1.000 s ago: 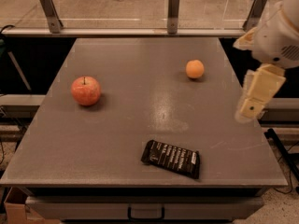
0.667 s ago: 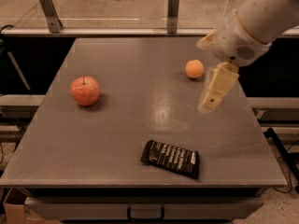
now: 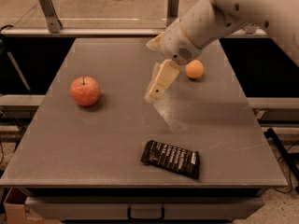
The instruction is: Pick apple
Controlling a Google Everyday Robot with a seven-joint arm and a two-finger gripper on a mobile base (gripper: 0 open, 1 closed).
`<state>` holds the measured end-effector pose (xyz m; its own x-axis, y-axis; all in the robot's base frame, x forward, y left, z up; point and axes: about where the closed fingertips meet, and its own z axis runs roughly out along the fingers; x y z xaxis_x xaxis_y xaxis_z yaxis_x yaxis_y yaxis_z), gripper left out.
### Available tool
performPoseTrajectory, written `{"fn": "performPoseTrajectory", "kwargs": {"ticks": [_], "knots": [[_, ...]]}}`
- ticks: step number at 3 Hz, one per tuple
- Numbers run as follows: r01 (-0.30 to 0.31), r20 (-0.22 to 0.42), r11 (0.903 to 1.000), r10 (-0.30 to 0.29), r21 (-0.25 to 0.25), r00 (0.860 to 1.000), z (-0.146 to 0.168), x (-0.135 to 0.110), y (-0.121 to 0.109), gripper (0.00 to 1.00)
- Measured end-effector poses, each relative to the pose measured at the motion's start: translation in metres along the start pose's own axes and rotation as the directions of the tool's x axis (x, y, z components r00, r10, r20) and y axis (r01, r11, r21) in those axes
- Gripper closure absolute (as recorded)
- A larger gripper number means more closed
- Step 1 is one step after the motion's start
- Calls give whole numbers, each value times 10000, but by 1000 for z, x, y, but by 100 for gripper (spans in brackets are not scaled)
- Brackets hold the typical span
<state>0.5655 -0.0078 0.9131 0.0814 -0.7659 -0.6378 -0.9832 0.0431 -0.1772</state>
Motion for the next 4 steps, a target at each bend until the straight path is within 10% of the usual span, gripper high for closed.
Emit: {"fn": "performPoseTrajectory", "kwargs": {"ticks": [2, 4], "knots": [[-62, 1942, 9888, 354, -1488, 9803, 74, -64, 26, 0], [-248, 2876, 9826, 780, -1840, 9546, 120, -101, 24, 0]]}}
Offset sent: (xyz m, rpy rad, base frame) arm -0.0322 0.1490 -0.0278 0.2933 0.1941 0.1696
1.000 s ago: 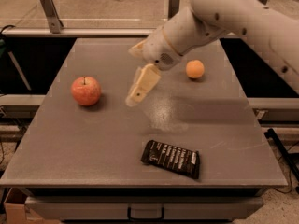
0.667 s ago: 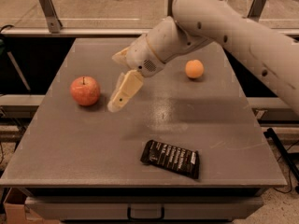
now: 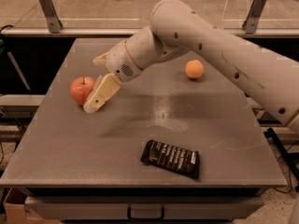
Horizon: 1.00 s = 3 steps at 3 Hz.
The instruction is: Pick apple
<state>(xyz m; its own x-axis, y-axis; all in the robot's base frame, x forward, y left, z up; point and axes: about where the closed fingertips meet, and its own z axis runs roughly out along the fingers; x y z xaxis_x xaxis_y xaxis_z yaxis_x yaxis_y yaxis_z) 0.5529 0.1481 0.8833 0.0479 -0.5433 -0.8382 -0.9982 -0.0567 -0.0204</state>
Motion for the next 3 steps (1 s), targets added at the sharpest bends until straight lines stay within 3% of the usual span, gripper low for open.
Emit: {"fn": "performPoseTrajectory", "kwargs": {"ticks": [1, 2, 3], "knots": [[-359, 204, 9993, 361, -82, 9991, 20, 6, -9, 0], [-605, 389, 9978, 615, -269, 9973, 38, 9, -10, 13], [-760, 558, 9965, 778, -335, 9954, 45, 11, -14, 37]]}}
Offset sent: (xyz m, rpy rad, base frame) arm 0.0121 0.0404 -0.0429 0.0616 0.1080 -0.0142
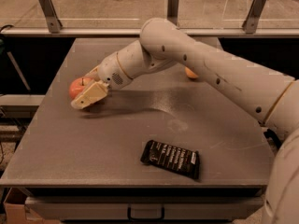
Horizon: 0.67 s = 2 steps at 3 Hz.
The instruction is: Pick apple
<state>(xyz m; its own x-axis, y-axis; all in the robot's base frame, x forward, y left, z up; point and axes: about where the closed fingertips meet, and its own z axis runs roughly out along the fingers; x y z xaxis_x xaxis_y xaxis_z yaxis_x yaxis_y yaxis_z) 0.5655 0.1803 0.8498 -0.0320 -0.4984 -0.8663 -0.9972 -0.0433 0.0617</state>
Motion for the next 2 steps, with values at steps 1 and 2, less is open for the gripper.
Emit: {"fn": "performPoseTrajectory", "kwargs": {"ticks": [1, 2], "knots": [[-46, 287, 10000, 46, -12, 9996, -9, -4, 0, 61], [268, 727, 9996, -261, -95, 9970, -39, -21, 10, 83]]}}
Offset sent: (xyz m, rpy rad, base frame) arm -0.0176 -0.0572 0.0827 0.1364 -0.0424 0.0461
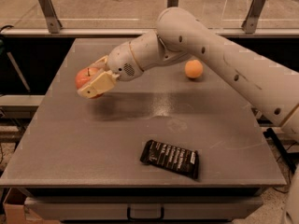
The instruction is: Pick apple
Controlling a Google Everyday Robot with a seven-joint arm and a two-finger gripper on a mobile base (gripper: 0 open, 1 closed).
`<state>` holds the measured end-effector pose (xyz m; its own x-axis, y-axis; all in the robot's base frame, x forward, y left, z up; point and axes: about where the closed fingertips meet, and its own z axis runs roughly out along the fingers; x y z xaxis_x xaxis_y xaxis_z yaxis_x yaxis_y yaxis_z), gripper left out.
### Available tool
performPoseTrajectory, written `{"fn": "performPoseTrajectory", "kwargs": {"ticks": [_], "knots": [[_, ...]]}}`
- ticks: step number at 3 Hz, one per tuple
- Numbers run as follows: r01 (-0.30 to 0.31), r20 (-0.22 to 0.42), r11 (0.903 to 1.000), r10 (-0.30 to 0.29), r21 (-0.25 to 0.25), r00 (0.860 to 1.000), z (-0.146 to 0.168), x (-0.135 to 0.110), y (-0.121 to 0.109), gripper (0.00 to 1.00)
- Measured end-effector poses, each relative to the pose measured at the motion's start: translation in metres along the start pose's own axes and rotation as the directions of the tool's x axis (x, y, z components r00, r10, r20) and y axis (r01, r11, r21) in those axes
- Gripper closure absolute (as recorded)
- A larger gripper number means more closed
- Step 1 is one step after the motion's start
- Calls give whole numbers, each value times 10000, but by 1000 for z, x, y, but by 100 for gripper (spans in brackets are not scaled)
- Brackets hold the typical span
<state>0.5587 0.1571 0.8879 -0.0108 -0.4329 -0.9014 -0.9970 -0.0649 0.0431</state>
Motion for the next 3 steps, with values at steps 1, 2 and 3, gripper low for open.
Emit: {"fn": "performPoseTrajectory", "kwargs": {"ticks": [1, 2, 3], "knots": [[287, 925, 9987, -246, -429, 9954, -50, -20, 13, 100], [403, 2398, 9880, -35, -1488, 9708, -95, -38, 32, 100], [511, 2645, 9797, 20, -1936, 9644, -100, -44, 42, 100]]}}
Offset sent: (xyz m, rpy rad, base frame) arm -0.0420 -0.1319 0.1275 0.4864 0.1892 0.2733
